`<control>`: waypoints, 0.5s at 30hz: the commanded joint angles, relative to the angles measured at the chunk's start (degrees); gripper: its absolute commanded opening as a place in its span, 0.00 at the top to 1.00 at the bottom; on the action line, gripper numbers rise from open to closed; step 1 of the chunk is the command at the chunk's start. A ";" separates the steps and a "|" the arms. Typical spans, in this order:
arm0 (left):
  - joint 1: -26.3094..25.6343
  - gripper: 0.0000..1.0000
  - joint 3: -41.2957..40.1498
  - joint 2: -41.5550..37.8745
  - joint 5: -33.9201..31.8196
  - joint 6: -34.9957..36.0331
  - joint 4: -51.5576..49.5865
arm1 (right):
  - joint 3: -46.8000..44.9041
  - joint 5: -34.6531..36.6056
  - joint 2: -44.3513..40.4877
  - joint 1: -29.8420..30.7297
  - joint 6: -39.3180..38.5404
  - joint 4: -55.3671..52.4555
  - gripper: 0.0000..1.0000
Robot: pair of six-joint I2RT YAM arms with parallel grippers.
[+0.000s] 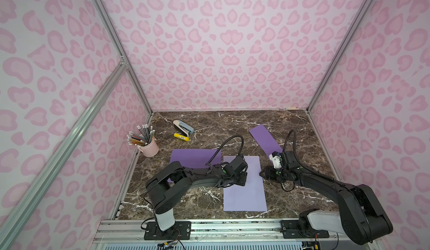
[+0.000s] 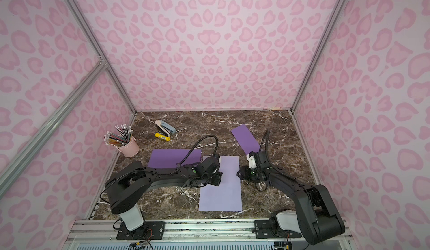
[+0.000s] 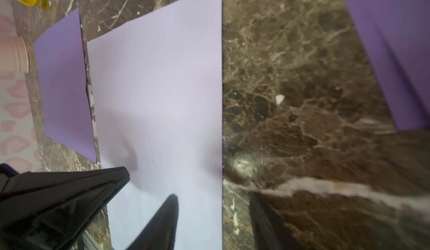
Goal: Fold the rectangular paper in half along the long edge
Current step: Fold the paper at the center of the board.
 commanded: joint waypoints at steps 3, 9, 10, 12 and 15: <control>-0.29 0.96 -1.07 1.52 -0.09 -0.99 3.14 | -1.12 0.99 0.84 0.31 -0.70 -1.38 0.45; -0.42 0.96 -2.87 2.50 0.14 -1.94 4.38 | -2.14 0.50 2.12 0.42 -0.14 -0.34 0.45; -0.37 0.96 -2.89 2.76 0.17 -1.95 4.43 | -2.28 -0.09 2.61 0.54 0.10 0.07 0.45; -0.48 0.96 -2.65 3.28 0.26 -2.02 4.38 | -2.65 -1.33 3.29 1.07 0.74 1.21 0.45; -0.46 0.96 -2.54 3.84 0.30 -2.00 4.41 | -3.07 -3.08 3.88 2.06 1.96 3.30 0.45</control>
